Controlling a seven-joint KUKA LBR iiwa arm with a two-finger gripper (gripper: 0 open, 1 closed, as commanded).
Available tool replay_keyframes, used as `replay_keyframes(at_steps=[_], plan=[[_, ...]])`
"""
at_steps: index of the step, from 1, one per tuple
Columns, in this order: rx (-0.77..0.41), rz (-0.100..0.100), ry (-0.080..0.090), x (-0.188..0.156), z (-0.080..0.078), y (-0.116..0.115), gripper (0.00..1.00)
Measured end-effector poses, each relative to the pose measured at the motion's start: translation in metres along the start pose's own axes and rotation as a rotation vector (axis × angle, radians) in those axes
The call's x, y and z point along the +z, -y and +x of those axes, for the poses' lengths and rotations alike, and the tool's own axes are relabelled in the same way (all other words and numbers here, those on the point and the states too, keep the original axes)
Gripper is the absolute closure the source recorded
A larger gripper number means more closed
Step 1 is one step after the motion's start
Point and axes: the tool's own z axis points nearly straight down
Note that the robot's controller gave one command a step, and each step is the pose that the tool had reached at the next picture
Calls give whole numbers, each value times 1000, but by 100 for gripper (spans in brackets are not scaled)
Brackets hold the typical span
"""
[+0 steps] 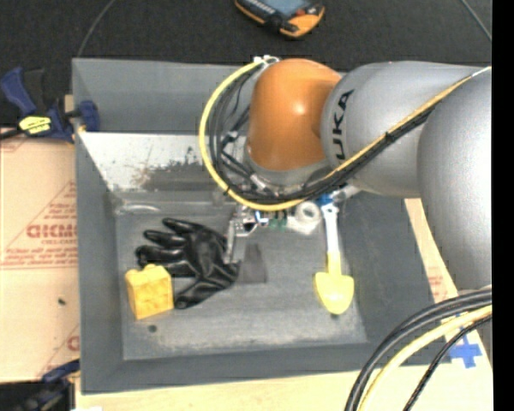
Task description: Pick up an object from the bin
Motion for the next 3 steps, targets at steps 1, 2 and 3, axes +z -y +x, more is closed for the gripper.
replay_keyframes(at_steps=[1, 2, 3], plan=[[3, -1, 8, -5, -2, 0, 0], [82, -2, 5, 89, 11, -57, 0], [394, -8, 24, -1, -9, -57, 0]])
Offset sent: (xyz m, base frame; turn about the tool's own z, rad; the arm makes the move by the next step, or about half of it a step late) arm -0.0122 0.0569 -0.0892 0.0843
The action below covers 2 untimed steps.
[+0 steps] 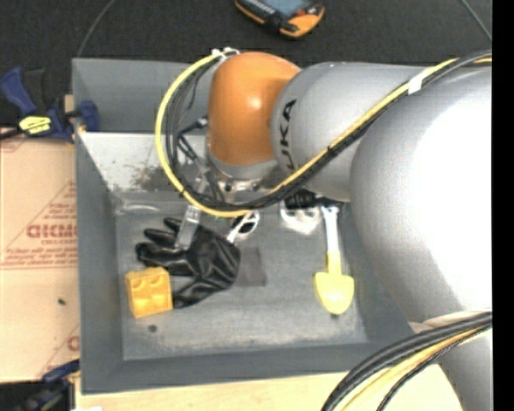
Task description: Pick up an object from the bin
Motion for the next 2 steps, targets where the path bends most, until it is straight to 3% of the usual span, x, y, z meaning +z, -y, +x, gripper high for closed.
replay_keyframes(at_steps=[1, 2], plan=[[-305, 4, -15, 86, 18, 9, 0], [143, -2, 3, 88, 10, 24, 0]])
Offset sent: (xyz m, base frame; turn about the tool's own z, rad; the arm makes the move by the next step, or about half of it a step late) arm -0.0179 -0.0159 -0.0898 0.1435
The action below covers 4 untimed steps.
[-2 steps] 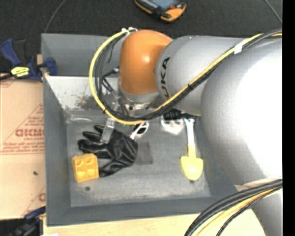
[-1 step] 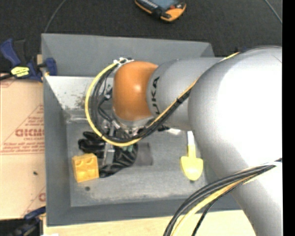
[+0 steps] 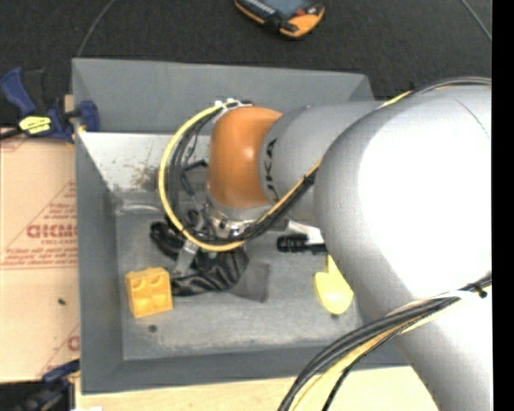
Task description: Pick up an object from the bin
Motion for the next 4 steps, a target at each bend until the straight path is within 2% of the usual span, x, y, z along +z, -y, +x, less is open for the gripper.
replay_keyframes(at_steps=[1, 4], plan=[[-408, 3, -13, -3, 8, -13, 100], [-407, 1, -10, -7, 7, -13, 100]])
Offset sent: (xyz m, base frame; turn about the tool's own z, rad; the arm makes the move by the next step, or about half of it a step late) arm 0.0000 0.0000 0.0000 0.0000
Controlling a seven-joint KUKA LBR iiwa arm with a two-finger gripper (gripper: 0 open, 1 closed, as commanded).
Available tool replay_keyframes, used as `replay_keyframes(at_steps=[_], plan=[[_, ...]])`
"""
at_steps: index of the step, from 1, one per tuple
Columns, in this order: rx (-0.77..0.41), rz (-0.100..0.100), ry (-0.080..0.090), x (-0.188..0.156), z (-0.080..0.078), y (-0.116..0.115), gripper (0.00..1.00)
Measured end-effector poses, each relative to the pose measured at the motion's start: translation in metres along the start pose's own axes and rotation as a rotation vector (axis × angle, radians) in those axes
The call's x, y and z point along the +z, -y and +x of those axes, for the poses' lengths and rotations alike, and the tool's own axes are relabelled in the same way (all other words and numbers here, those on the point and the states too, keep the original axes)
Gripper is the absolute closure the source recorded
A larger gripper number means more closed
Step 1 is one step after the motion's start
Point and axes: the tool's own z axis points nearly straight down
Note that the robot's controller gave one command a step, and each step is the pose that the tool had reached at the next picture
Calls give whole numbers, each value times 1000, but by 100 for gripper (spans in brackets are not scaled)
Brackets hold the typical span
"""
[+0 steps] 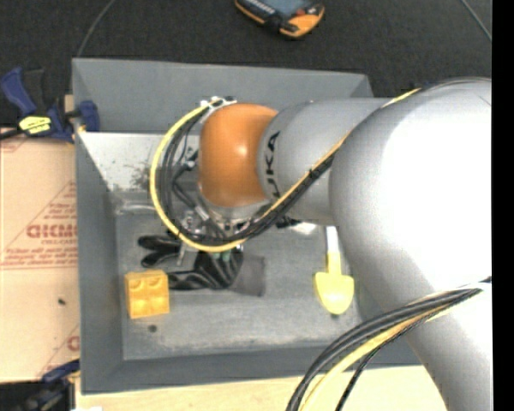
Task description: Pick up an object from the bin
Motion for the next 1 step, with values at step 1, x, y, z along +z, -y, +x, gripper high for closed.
replay_keyframes(at_steps=[1], plan=[[1, 3, -9, -19, 2, 1, 100]])
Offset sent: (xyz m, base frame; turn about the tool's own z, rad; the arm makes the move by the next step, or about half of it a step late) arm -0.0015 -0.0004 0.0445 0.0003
